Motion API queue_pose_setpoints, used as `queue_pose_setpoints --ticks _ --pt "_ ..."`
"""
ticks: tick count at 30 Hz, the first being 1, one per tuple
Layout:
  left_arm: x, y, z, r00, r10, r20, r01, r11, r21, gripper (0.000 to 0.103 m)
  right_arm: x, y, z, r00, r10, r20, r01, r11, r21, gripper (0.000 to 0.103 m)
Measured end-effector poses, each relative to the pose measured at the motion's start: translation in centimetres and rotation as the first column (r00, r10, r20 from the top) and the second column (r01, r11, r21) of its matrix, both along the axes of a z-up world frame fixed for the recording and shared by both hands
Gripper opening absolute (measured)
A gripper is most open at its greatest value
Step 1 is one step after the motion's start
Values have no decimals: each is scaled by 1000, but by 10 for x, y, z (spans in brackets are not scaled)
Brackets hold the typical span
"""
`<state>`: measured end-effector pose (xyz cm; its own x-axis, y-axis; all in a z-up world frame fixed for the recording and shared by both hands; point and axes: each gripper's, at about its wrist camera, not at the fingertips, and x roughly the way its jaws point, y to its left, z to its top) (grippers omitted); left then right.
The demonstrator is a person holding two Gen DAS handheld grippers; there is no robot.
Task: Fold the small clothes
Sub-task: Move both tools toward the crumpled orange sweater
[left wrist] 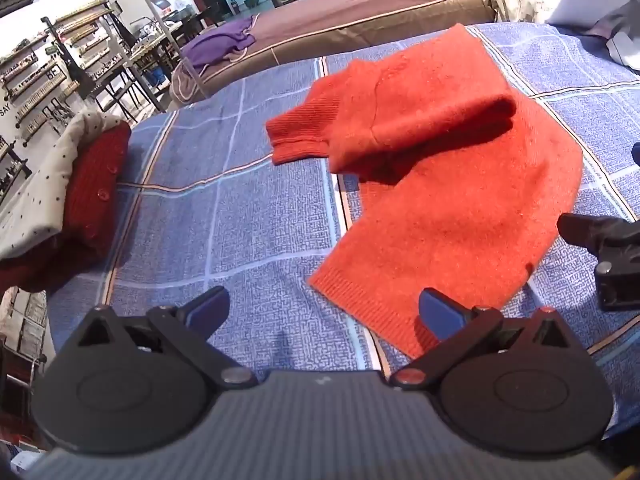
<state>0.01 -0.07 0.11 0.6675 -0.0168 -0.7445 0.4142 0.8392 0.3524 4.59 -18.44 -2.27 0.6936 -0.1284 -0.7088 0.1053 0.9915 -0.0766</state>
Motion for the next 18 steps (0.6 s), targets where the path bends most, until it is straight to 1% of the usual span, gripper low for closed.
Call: queue_pose_setpoints --ticks 1,2,3,4,5,6,9,10,18 --pt "0 -1 0 1000 8 5 -8 1000 -4 103 -1 2 -1 1000 4 2 -4 1000 -9 103" --pt "-1 7 -1 1000 19 -6 -19 999 -38 103 -2 4 -2 1000 8 1 -8 1000 -21 103" --pt "-3 16 -9 1000 18 2 -18 998 -67 103 -2 5 -3 1000 9 -7 -9 1000 -24 103" --pt "-5 21 -11 1000 24 -4 -24 997 -72 103 -3 4 -3 1000 6 -14 -6 1000 -17 103" --pt "-1 19 -9 999 23 -31 -24 998 -56 103 -1 3 -2 1000 4 -28 -4 1000 -4 103" --pt "4 9 -10 998 21 -51 -22 1000 -21 103 -1 3 -3 999 5 -33 -5 1000 0 103" --pt "4 4 -14 998 21 -65 -22 1000 -21 103 2 1 -2 999 10 -51 -10 1000 5 103" --pt "5 11 -10 997 17 -76 -20 999 -29 103 3 1 -2 998 10 -57 -10 1000 6 103" --pt "7 12 -17 994 21 -104 -25 999 -35 103 2 7 -9 997 22 -79 -22 1000 3 103"
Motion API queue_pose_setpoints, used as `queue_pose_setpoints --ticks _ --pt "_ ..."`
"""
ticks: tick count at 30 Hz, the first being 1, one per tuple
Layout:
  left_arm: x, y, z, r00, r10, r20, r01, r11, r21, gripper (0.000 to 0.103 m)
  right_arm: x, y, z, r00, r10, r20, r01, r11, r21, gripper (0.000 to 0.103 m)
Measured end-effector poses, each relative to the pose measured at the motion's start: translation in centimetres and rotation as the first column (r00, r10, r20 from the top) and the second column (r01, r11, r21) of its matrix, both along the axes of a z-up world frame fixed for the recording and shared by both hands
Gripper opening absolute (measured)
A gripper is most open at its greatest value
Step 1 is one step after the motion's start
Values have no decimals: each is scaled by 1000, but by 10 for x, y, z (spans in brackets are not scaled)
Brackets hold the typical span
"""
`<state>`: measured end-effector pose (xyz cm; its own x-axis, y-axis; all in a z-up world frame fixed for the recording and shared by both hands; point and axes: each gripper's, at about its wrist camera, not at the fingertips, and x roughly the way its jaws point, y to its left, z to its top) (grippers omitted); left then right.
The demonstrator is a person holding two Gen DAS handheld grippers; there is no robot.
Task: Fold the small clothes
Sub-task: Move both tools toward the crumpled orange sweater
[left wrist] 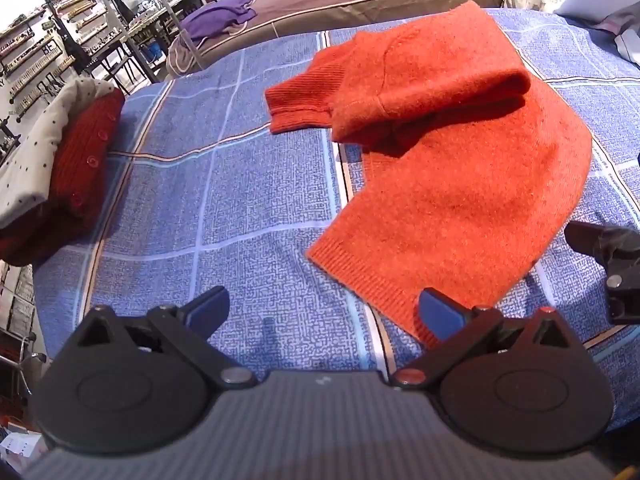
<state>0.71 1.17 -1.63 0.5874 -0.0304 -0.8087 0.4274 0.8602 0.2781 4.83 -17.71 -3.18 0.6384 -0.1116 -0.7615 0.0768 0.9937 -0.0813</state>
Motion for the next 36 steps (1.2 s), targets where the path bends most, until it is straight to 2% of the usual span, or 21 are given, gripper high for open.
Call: queue_pose_setpoints --ticks 36 --pt "0 4 -3 1000 8 -20 -8 1000 -2 103 -4 3 2 1000 2 4 -1 1000 -10 103"
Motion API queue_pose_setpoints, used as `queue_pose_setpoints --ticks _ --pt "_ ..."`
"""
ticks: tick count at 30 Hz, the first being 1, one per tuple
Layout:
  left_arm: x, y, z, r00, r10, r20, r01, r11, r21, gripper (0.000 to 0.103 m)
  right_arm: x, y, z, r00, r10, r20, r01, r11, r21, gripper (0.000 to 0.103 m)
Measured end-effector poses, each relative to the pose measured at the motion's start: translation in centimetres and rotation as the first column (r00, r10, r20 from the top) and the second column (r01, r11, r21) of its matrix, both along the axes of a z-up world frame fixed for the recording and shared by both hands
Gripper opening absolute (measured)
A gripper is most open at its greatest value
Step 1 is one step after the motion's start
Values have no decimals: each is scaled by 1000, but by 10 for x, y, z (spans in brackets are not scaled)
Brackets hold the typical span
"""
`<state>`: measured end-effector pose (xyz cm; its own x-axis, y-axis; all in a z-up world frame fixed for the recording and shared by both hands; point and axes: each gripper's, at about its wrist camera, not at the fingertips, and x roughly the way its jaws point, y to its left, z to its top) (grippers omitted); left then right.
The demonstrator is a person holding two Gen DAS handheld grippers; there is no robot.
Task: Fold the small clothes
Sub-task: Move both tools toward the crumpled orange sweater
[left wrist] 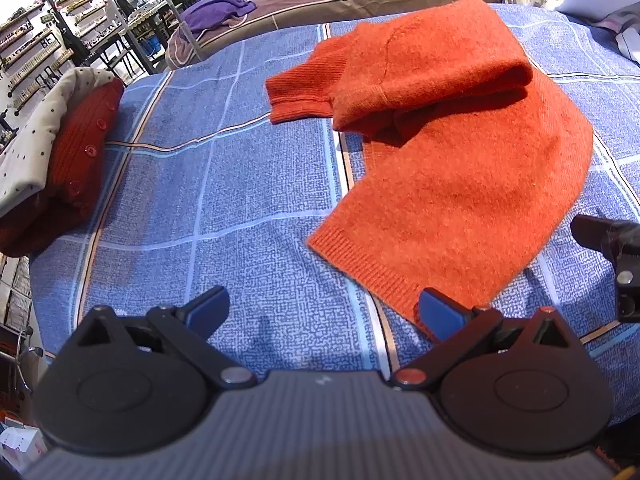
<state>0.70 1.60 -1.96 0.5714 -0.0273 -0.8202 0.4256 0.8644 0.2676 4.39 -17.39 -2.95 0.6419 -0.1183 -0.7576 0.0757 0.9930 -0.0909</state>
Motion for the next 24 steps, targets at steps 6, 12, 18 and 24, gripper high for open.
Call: queue_pose_setpoints --ticks 6,12,18,24 --pt "1 -1 -3 1000 0 -7 0 1000 2 103 0 -1 -2 1000 -4 -7 4 1000 7 103" --pt "1 -1 -4 1000 -1 -10 1 1000 1 103 1 -1 -4 1000 -7 -12 7 1000 11 103" --pt "1 0 -5 1000 3 -15 -3 1000 4 103 1 0 -5 1000 -6 -16 6 1000 13 103" --pt "2 0 -5 1000 2 -16 -2 1000 3 103 1 0 -5 1000 -4 -17 4 1000 8 103"
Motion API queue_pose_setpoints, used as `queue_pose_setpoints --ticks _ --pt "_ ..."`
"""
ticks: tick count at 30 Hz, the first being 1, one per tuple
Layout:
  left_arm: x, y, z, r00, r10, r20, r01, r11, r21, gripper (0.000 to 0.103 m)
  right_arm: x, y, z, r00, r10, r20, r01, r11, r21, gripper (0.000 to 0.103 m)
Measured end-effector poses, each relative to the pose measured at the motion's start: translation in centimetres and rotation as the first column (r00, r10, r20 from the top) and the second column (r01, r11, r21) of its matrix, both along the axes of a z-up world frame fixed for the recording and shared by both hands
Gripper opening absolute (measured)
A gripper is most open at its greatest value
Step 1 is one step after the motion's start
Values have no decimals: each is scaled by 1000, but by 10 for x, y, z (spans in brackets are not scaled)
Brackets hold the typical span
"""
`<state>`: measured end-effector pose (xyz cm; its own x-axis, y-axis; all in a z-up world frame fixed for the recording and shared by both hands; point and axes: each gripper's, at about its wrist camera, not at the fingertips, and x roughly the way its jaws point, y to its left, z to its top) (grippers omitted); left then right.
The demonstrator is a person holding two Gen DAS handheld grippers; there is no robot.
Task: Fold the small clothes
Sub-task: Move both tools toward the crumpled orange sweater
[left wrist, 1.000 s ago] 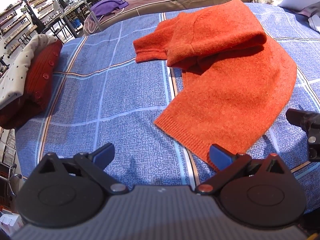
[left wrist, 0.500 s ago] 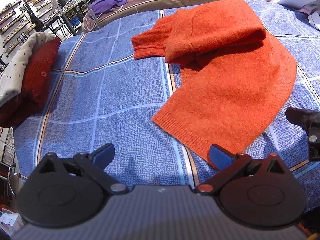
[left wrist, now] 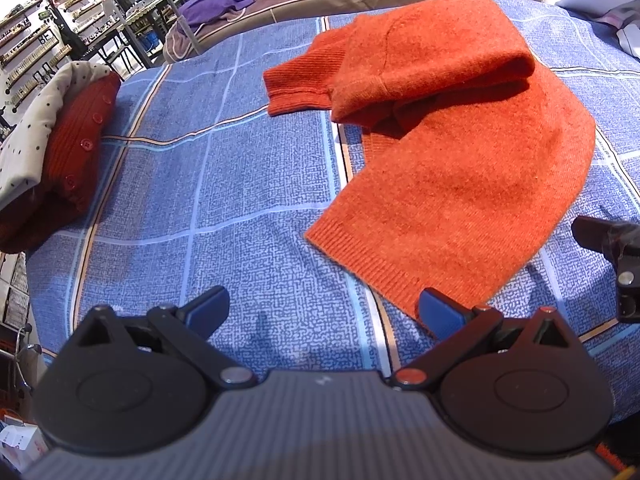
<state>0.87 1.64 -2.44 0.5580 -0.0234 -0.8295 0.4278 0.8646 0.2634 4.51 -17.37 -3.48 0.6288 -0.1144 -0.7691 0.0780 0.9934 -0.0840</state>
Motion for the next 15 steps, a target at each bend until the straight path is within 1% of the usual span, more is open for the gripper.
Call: queue_pose_setpoints --ticks 15 --pt "3 4 -4 1000 12 -9 -12 1000 -7 103 -1 -2 0 1000 -5 0 5 1000 -9 103"
